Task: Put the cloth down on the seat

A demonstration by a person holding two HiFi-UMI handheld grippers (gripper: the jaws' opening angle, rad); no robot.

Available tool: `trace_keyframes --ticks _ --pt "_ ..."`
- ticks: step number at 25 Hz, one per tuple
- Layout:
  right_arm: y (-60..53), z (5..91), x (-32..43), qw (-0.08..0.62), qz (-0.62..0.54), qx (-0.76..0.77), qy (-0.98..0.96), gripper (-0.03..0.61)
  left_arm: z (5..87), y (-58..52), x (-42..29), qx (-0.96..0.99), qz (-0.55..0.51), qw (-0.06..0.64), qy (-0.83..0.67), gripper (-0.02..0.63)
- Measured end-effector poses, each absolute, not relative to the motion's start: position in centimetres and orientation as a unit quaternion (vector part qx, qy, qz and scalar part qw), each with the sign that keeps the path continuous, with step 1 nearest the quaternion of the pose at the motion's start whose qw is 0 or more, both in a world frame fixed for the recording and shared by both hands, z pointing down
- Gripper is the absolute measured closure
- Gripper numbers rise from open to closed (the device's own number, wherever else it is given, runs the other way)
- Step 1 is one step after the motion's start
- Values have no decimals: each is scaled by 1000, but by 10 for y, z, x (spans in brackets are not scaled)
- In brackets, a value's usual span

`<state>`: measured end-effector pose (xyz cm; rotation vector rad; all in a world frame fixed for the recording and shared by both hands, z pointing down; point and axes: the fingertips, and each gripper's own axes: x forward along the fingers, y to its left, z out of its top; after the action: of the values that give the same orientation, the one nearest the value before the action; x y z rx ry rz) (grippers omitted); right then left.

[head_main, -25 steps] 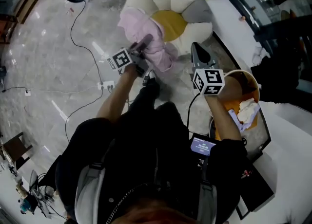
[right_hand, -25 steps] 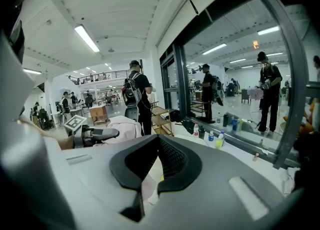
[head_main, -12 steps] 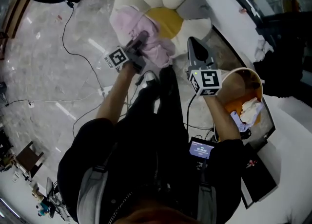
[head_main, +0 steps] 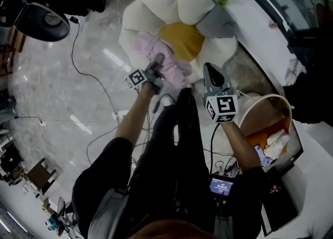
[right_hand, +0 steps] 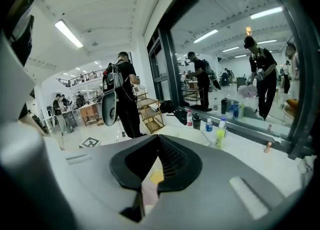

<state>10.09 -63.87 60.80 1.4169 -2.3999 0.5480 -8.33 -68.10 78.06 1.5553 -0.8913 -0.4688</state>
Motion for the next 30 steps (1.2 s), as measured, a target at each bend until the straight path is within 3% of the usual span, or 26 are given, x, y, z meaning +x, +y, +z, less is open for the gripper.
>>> trace_keyframes --ticks 12,24,30 --pt "-656 734 116 197 217 472 -832 577 993 -751 -38 636 -186 633 -400 368" --pt "-698 824 175 150 259 569 -766 577 1084 -841 -12 662 -221 603 -387 368" --pt "-695 857 170 155 282 562 -762 577 1130 -837 -14 655 -194 612 -398 359"
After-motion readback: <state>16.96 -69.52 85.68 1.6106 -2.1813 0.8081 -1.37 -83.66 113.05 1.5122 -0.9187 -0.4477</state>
